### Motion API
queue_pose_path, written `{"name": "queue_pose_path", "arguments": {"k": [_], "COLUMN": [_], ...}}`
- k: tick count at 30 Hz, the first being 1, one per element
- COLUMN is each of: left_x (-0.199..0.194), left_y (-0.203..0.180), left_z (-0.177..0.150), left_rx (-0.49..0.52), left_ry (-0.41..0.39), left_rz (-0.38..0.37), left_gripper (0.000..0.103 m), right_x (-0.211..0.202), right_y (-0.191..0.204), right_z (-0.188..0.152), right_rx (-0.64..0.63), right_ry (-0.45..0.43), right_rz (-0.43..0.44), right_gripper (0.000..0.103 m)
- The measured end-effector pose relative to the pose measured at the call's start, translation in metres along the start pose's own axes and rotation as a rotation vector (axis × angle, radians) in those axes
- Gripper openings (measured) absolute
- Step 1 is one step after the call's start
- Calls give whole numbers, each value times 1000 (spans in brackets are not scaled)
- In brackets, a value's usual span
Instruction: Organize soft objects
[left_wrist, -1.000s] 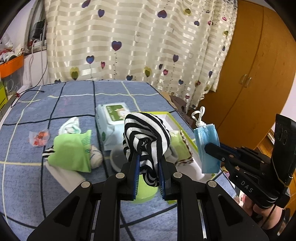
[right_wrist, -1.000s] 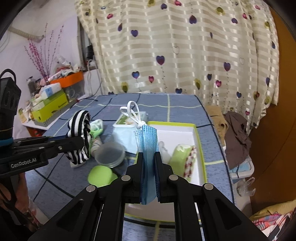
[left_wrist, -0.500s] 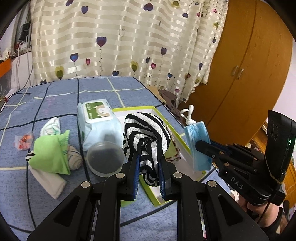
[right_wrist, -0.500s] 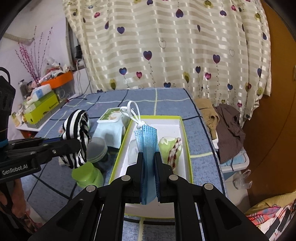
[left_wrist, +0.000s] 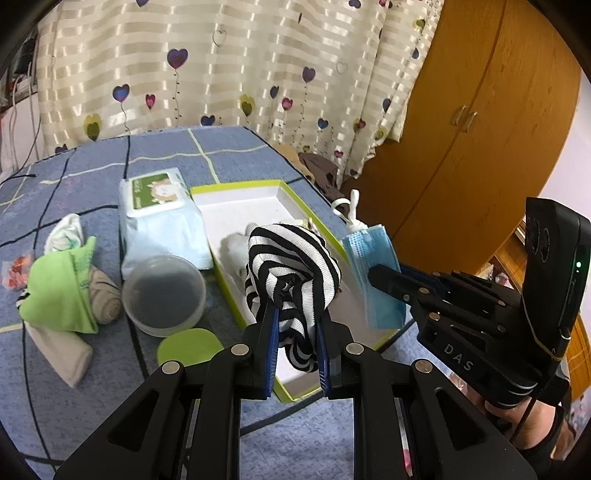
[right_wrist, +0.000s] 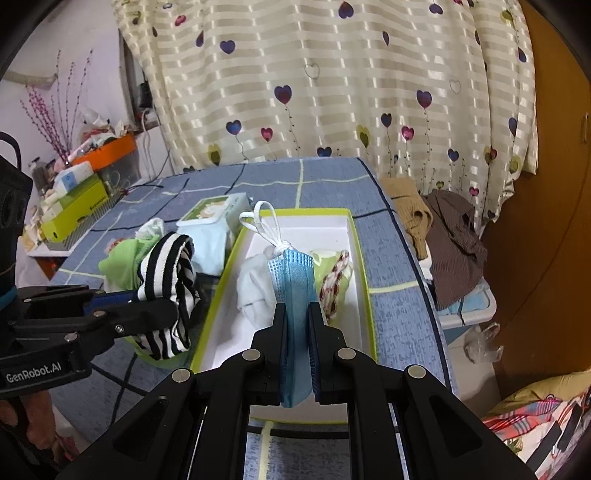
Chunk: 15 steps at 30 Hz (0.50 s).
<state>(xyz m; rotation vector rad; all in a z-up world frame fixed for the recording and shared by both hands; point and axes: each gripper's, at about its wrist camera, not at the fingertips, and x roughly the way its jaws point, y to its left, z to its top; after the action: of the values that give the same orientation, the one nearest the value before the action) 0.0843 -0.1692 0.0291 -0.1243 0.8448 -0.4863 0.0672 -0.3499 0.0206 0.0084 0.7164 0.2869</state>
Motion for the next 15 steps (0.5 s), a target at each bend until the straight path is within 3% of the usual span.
{"name": "queue_pose_path", "arguments": {"k": [15], "left_x": [38], "left_y": [-5], "left_z": [-10], "left_rx": [-7], "left_ry": [104], "left_rz": [-38], "left_gripper": [19], "right_x": [36], "right_y": [-17], "right_z": [-16], "right_rx": [24], "right_ry": [107], "right_rz": [-22], "right_gripper": [10]}}
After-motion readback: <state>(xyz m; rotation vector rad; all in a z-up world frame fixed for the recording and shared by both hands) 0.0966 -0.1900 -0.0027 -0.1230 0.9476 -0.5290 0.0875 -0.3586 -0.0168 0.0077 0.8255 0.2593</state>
